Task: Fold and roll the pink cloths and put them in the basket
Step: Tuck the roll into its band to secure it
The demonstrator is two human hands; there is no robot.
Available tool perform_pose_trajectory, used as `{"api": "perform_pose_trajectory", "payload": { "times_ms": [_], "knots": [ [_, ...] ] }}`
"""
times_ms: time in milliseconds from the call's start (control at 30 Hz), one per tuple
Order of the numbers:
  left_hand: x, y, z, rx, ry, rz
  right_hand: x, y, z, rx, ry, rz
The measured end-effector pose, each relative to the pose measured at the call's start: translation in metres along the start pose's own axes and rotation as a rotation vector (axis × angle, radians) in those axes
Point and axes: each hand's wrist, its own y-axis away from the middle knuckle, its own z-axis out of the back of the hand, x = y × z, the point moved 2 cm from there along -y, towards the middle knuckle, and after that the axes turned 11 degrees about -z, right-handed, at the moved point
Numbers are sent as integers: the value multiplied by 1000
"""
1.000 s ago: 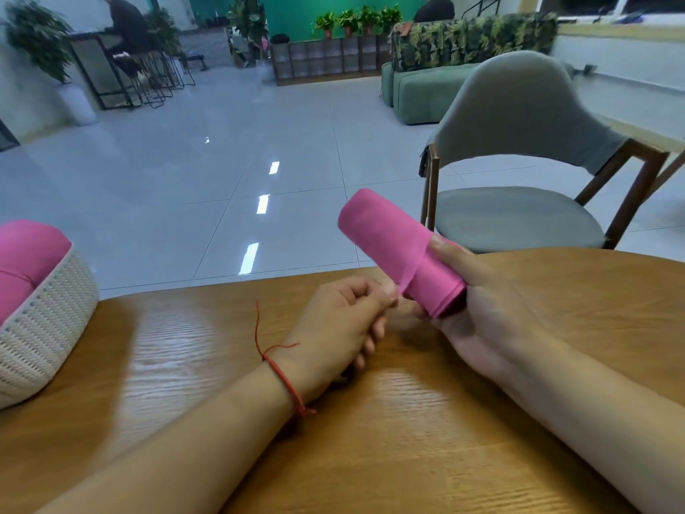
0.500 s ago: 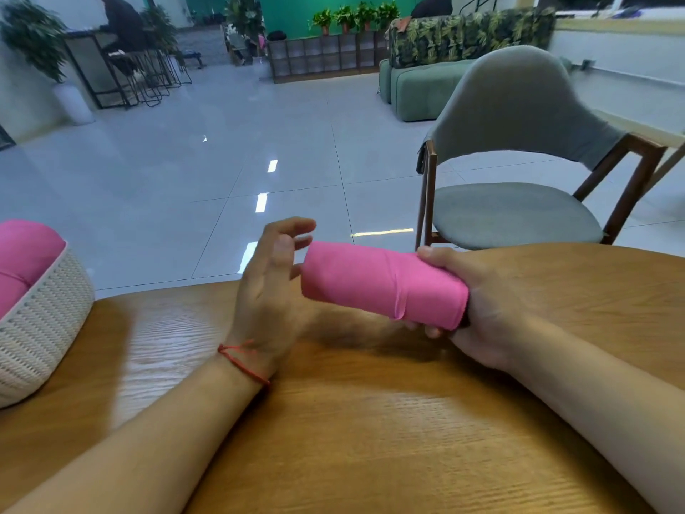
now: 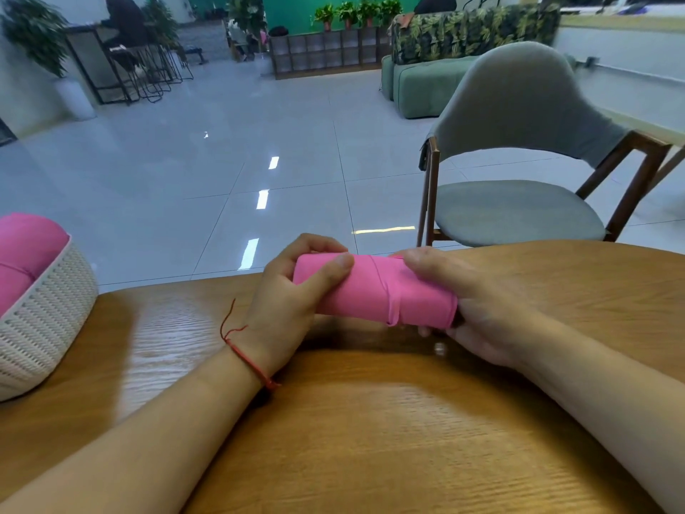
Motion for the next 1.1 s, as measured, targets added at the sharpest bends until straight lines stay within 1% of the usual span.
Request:
{"api": "perform_pose_trajectory", "payload": {
  "times_ms": [67, 100, 133, 167, 233, 267, 300, 333, 367, 400, 500, 567, 667, 800, 867, 967, 1033, 1100],
  "knots": [
    [1, -2, 1, -33, -79, -60, -2, -1, 1, -38, 41, 15],
    [2, -3, 0, -47, -59, -52, -3, -1, 1, -41, 57, 20],
    [2, -3, -1, -71, 20, -9, -2, -1, 1, -35, 65, 29],
    [1, -4, -2, -108, 143, 73, -1, 0, 2, -27, 69, 47],
    [0, -3, -5, -154, 368, 299, 2, 2, 4, -29, 125, 113],
    [0, -2, -6, -122, 411, 412, 3, 3, 6, -43, 183, 151],
    [-1, 0, -6, -55, 427, 499, 5, 5, 8, -61, 239, 188],
    [-1, 1, -5, 5, 436, 544, 5, 6, 9, -76, 281, 219],
    [1, 1, -5, 25, 436, 544, 5, 6, 10, -90, 309, 244],
    [2, 0, -6, -4, 428, 518, 4, 6, 9, -107, 327, 265],
    [8, -2, -12, -254, 430, 434, 0, 3, 4, -194, 332, 335],
    [7, -3, -16, -377, 451, 387, -3, 2, -1, -235, 274, 357],
    [1, -3, -18, -470, 364, 278, -5, 3, -9, -271, 162, 369],
    [-2, -5, -14, -556, 246, 190, -4, 2, -18, -349, 131, 379],
    [2, -5, -10, -563, 162, 170, -6, -4, -17, -341, 141, 353],
    [2, -2, -6, -518, -19, 65, -8, -14, -14, -262, 77, 279],
    [-2, 2, -4, -425, -97, -23, -11, -18, -10, -251, 69, 275],
    [-8, 8, -4, -286, -97, -92, -13, -17, -8, -254, 79, 279]
  ]
}}
